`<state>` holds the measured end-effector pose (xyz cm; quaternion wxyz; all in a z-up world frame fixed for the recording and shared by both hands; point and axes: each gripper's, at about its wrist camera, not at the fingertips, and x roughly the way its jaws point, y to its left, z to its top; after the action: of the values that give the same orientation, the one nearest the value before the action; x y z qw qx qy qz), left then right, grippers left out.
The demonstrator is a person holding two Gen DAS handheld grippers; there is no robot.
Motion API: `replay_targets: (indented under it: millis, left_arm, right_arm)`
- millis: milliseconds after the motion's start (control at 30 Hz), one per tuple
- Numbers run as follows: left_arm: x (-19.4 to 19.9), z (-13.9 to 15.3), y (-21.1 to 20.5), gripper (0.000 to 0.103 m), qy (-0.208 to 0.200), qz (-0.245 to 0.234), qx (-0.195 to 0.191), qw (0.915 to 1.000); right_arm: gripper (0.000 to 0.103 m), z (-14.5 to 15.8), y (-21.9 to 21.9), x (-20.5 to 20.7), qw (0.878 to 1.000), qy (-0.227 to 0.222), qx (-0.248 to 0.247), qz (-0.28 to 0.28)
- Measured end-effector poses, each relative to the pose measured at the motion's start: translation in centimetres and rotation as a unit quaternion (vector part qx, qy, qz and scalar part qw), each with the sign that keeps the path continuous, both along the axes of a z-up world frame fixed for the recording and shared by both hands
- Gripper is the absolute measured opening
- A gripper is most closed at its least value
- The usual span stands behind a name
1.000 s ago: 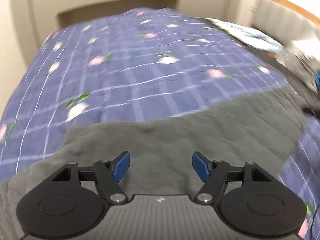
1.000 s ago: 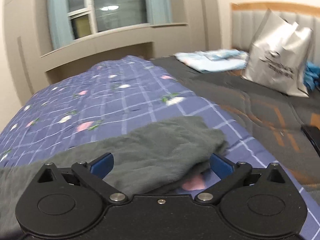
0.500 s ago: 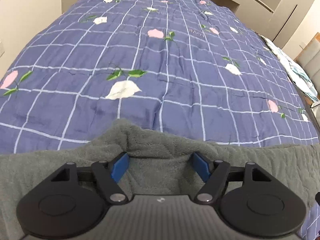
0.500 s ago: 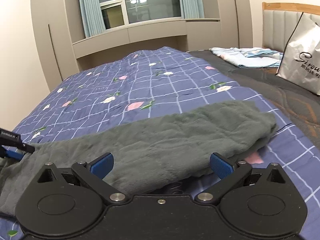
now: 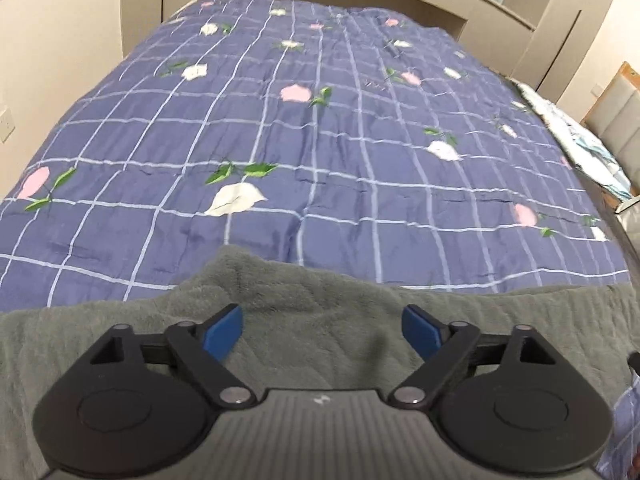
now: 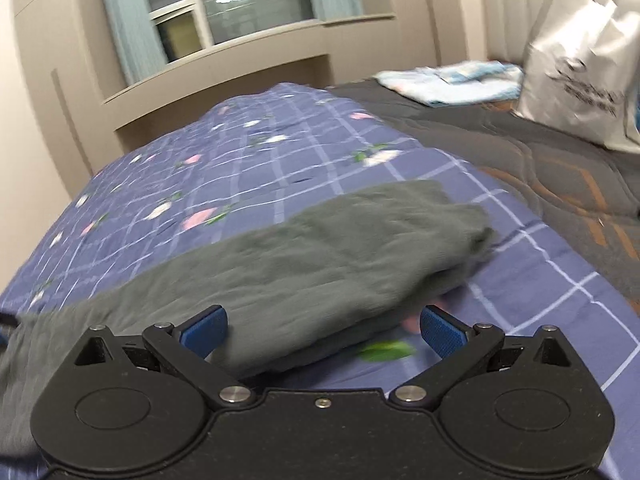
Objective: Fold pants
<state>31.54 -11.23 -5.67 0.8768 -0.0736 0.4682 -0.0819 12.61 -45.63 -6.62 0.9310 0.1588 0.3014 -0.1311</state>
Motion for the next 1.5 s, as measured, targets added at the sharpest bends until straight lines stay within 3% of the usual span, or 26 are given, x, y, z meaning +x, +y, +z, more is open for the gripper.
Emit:
replay_targets:
  millis: [233, 433, 500, 533, 600, 700, 733, 800, 933, 1133, 1300, 1500]
  left_arm:
    - [-4.8, 1.9, -2.9, 0.102, -0.046, -0.023, 0.016, 0.9985]
    - [-8.3, 0.2, -6.2, 0.102, -0.049, -0.072, 0.059, 0.9944]
    - [-8.9, -0.4, -6.8, 0.102, -0.038, -0.083, 0.073, 0.9931]
    - [-9.2, -0.4, -6.9, 0.102, -0.036, -0.083, 0.072, 0.9933]
    - [-9.6, 0.2, -6.7, 0.102, -0.038, -0.084, 0.061, 0.9939]
    - [-10.1, 1.6, -6.2, 0.102, -0.060, -0.079, 0.059, 0.9933]
    - [-10.3, 2.5, -6.0, 0.102, -0.070, -0.076, 0.060, 0.9928]
    - [-10.6, 4.1, -5.3, 0.102, -0.085, -0.068, 0.057, 0.9924]
    - [-11.5, 7.7, -3.9, 0.102, -0.114, -0.053, 0.044, 0.9911]
    - [-12.9, 11.2, -0.9, 0.102, -0.127, -0.025, 0.018, 0.9914]
    - [-14.7, 12.0, 2.3, 0.102, -0.128, 0.008, -0.015, 0.9917]
    - [-16.8, 11.4, 5.7, 0.102, -0.127, 0.031, -0.046, 0.9904]
  right_arm:
    - [0.102, -2.3, -7.1, 1.2, 0.995, -0.003, 0.087, -0.050]
    - [0.100, -3.5, -9.6, 1.7, 0.980, -0.062, 0.176, -0.070]
    - [0.080, -3.5, -9.5, 1.9, 0.979, -0.065, 0.181, -0.070]
    - [0.075, -3.5, -9.3, 2.0, 0.979, -0.061, 0.180, -0.078]
    - [0.054, -3.3, -9.5, 1.8, 0.976, -0.060, 0.188, -0.092]
    - [0.035, -3.0, -9.9, 1.3, 0.969, -0.069, 0.215, -0.105]
    - [0.034, -2.7, -9.8, 1.3, 0.969, -0.072, 0.212, -0.104]
    - [0.028, -1.7, -9.2, 1.2, 0.973, -0.076, 0.196, -0.100]
    - [0.026, 1.1, -7.5, 1.3, 0.980, -0.094, 0.153, -0.082]
    - [0.025, 6.8, -1.8, 1.3, 0.991, -0.129, 0.032, -0.012]
    - [0.025, 10.4, 5.6, 0.4, 0.983, -0.151, -0.077, 0.077]
    - [0.025, 10.7, 14.9, -1.3, 0.966, -0.149, -0.106, 0.181]
